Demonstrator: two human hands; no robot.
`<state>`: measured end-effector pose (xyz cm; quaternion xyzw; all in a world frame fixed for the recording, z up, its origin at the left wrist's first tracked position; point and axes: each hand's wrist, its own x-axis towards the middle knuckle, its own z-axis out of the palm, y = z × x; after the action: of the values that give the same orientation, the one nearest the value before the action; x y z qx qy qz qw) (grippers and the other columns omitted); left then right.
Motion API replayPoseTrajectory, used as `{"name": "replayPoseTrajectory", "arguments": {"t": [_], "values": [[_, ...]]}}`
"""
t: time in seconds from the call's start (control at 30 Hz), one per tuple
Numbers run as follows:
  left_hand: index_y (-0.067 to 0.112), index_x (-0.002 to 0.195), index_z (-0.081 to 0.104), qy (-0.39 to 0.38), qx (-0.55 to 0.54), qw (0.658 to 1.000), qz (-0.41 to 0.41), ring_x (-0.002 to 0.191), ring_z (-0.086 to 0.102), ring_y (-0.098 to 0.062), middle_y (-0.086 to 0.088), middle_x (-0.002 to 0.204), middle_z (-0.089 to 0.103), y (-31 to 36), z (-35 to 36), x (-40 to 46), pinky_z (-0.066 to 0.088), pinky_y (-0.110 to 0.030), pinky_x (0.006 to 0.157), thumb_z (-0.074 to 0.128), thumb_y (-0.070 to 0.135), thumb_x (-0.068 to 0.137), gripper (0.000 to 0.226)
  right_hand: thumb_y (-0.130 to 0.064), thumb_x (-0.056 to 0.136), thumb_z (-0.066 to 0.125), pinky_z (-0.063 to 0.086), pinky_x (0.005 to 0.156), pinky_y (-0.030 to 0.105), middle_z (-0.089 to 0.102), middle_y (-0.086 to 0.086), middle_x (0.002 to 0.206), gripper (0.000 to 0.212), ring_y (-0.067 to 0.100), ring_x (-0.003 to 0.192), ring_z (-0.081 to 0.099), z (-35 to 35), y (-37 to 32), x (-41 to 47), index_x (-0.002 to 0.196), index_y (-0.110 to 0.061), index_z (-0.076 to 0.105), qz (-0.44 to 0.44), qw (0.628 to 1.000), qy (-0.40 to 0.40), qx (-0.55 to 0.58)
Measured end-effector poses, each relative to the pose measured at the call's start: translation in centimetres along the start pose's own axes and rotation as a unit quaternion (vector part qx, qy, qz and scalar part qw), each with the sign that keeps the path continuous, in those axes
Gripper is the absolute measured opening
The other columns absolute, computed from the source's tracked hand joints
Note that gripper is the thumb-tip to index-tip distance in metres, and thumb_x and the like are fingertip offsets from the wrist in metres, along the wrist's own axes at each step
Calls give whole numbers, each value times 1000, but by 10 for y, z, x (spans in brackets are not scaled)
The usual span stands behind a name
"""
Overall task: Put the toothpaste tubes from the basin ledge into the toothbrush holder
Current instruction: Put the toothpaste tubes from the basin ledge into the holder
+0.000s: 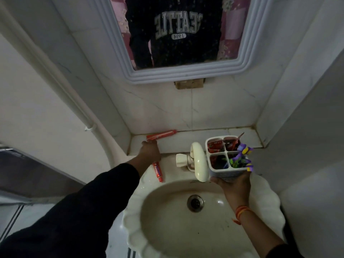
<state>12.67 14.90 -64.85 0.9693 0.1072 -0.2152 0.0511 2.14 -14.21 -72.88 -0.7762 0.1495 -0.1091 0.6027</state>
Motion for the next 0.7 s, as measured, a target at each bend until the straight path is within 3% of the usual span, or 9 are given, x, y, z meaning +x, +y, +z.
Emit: {"name": "replayPoseTrajectory", "arguments": {"t": [0.07,0.13,0.2,0.3,0.4,0.47,0.53,0.6,0.7], "values": [[7,143,45,31,-8,999,-12,124,52,-38,-18,132,57,-2,11,4,46,-38,102,67,23,81,68,-12,44,103,47,98,25,62,8,136,118,18,124,58,0,0,0,144,-9,42,0,1000,-2,4],[8,134,57,49,-44,998,-3,119,58,-35,-13,131,58,-1,11,3,43,-35,101,70,35,82,60,-11,44,103,47,97,23,62,8,135,116,19,124,58,0,-1,0,144,-8,43,0,1000,-3,2],[9,114,70,71,-104,992,17,114,65,-30,-10,120,67,3,1,-3,48,-30,91,73,37,80,43,-13,43,104,48,97,24,63,9,136,118,21,125,59,0,-1,0,144,-9,43,2,1000,-3,4],[14,94,73,128,-203,969,49,90,73,-25,-7,95,75,16,-27,-22,55,-26,74,77,33,81,23,-20,40,105,50,98,27,64,6,136,121,20,125,60,-2,0,0,144,-13,44,9,1000,-7,-1],[13,101,74,201,-267,931,148,67,69,-14,3,77,72,38,-68,-64,50,-11,59,65,23,96,13,-40,31,104,57,99,43,68,-1,131,124,17,122,64,-4,5,5,141,-22,50,19,1000,-17,5],[15,110,75,260,-274,899,223,74,70,-7,9,84,71,54,-95,-97,56,-13,73,61,20,100,18,-44,27,104,60,95,47,70,-3,126,123,17,118,67,-4,7,9,137,-25,53,27,999,-24,12],[18,115,76,313,-248,876,270,85,70,-6,8,98,73,70,-116,-126,56,-20,82,64,24,98,22,-31,29,105,59,95,29,70,-3,123,118,17,115,66,-5,2,8,136,-22,54,26,999,-21,3],[19,118,76,301,-241,871,305,83,72,-4,6,105,76,85,-126,-146,56,-16,81,68,27,95,25,-19,35,105,50,88,5,69,-2,123,114,12,114,64,-4,0,6,137,-18,54,23,1000,-17,1],[20,117,77,228,-209,889,337,82,73,-2,5,103,80,110,-125,-159,56,-15,85,70,29,93,26,-13,38,104,46,84,0,68,-3,125,113,-1,109,63,-6,0,6,138,-17,52,25,999,-18,14]]}}
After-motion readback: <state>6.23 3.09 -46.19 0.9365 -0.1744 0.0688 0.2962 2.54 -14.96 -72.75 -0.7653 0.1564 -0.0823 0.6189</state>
